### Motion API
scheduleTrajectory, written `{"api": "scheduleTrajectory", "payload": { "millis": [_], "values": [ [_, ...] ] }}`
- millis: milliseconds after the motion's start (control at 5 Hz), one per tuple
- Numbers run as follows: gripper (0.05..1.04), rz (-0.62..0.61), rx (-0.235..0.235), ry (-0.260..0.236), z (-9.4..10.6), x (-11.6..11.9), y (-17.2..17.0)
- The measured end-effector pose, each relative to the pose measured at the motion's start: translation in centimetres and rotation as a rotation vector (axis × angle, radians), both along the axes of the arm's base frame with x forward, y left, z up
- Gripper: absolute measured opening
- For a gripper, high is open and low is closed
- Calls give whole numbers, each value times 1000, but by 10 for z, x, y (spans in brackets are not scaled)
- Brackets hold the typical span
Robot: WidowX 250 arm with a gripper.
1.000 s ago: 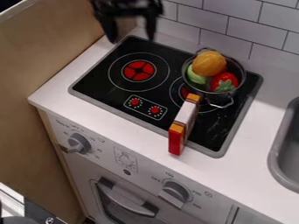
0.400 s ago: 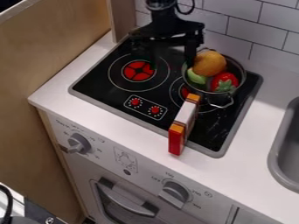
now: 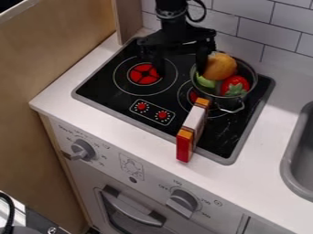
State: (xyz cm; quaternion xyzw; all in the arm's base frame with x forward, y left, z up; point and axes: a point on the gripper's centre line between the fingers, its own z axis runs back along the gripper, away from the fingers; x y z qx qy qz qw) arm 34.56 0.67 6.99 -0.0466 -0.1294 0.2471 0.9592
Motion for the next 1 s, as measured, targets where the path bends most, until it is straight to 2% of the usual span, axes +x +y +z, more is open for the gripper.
{"api": "scheduleTrajectory", "payload": {
  "millis": [200, 1000],
  "values": [
    [997, 4, 3, -36, -3, 4, -1],
    [997, 15, 0, -105, -24, 8, -2]
  ]
}}
